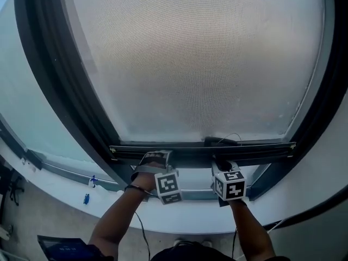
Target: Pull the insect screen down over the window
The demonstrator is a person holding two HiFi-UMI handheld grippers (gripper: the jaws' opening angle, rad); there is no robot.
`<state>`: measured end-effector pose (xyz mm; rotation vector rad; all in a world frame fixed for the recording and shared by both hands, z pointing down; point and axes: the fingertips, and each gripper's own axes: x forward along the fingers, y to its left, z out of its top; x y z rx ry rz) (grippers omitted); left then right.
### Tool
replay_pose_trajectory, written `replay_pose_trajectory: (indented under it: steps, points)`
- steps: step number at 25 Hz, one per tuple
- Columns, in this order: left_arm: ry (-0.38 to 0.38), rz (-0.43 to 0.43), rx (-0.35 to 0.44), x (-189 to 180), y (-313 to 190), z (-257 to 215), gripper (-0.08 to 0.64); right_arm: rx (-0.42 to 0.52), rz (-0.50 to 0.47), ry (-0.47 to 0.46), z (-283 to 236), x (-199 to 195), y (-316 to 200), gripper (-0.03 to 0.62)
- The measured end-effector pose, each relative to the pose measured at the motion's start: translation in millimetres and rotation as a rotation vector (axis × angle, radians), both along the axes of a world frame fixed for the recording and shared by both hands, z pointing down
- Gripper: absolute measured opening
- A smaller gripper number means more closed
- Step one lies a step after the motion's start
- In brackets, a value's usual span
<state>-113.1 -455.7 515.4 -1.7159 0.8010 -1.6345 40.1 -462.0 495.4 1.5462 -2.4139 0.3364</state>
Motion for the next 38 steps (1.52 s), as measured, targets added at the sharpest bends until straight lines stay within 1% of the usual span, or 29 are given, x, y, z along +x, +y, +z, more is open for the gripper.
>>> replay_pose_trajectory:
  steps: [8,10,12,14,16,19,23,27,28,30,35,38]
  points:
    - [0.002,-0.003,-0.008,-0.3,-0.4,1.6,0.210,0.000,-0.031,-0.051,-6.7,5.8,39.4,0.046]
    - [-0.001,-0.003,-0.009,-1.0,-0.6,2.1,0.209,-0.010,-0.034,-0.034,-3.6,8.9,56.8,0.046]
    - [0.014,0.000,-0.009,1.6,-1.3,0.5,0.210,-0.024,-0.035,-0.009,7.4,12.9,74.0,0.046]
    - [0.055,0.005,0.003,7.3,-2.3,-4.6,0.210,-0.042,-0.042,0.001,31.3,15.1,87.6,0.046]
    - [0.073,0.009,-0.002,9.8,-1.5,-5.6,0.210,-0.074,-0.049,0.005,56.4,15.8,99.7,0.046]
    - [0.068,0.008,-0.006,9.2,-1.2,-5.5,0.210,-0.123,-0.056,0.012,87.2,10.7,119.4,0.046]
    - [0.070,0.005,-0.007,8.6,-0.1,-5.4,0.210,-0.168,-0.082,0.077,135.8,4.1,143.8,0.046]
    - [0.016,-0.003,-0.020,1.8,-1.2,1.0,0.210,-0.216,-0.097,0.093,173.2,4.1,151.0,0.046]
    - [0.013,-0.005,-0.028,1.1,-1.1,2.0,0.210,-0.230,-0.103,0.102,184.0,5.4,150.8,0.046]
    - [0.016,-0.009,-0.031,0.4,-2.3,2.3,0.210,-0.272,-0.113,0.136,210.5,11.0,148.9,0.046]
    - [0.035,-0.007,-0.022,2.4,-3.5,2.9,0.210,-0.429,-0.112,0.202,276.2,28.9,153.4,0.046]
    - [0.054,-0.003,-0.028,4.8,-2.1,3.0,0.210,-0.450,-0.133,0.271,303.2,32.8,158.6,0.046]
